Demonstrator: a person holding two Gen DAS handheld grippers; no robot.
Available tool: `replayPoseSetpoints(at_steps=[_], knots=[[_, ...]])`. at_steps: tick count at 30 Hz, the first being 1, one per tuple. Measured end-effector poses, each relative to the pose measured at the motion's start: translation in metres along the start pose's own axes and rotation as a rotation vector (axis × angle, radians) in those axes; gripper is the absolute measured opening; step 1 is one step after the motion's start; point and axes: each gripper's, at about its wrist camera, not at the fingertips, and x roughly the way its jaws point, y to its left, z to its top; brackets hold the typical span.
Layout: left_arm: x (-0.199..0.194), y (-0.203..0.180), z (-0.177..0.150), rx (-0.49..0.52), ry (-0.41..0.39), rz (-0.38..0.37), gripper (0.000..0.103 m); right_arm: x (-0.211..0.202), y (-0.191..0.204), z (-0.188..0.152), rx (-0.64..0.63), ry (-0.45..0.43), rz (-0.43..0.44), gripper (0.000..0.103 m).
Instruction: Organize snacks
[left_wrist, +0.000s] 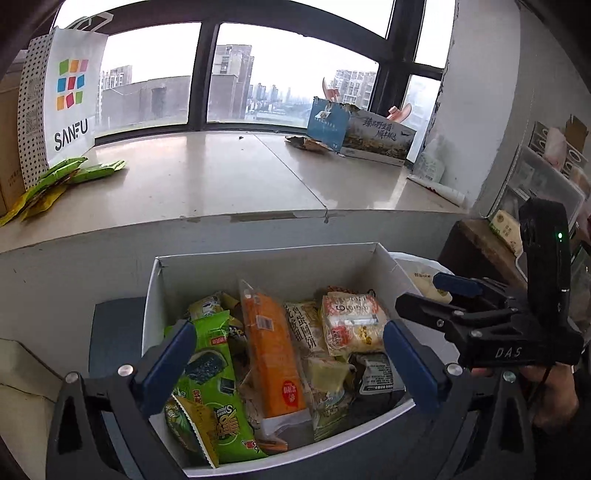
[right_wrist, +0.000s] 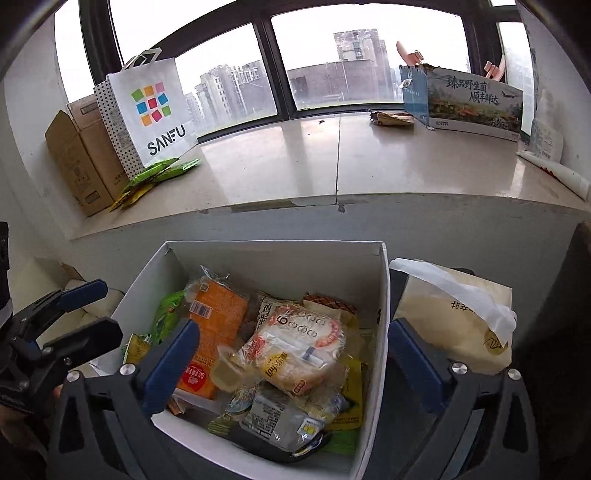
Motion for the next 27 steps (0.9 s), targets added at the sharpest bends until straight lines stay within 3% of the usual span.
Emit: replayPoseSetpoints(at_steps=[5,10,14,17,23,27], knots=[[-0.013,-0.003,-0.003,0.02,-0.034,0.0,0.103,-0.006,-0.001,-0.002,0.001,-0.026,-0.041,0.103],[-0.045,-0.012,-0.013,0.055,-0.11,0.149,0.103,-0.024,0.011,-0.008,-0.038,-0.081,-0.04,0.103],[-0.088,-0.022,-0.031,0.086,-0.197,0.135,0.103,-0.049,0.031,-0.018,-0.091,-0.113,-0.007,0.103],[-0.117,-0.029,-0.043,0.069,-0.234,0.182,0.103,-0.079,0.051,-0.028,-0.128,-0.158,-0.002,0.103],[-0.166,-0.043,-0.068,0.043,-0.221,0.189,0.103,-0.152,0.079,-0.055,-0.171,-0.259,0.047,0.103],[-0.195,-0.052,-0.092,0.017,-0.21,0.142,0.103,-0.182,0.087,-0.077,-0.182,-0.251,-0.01,0.103]])
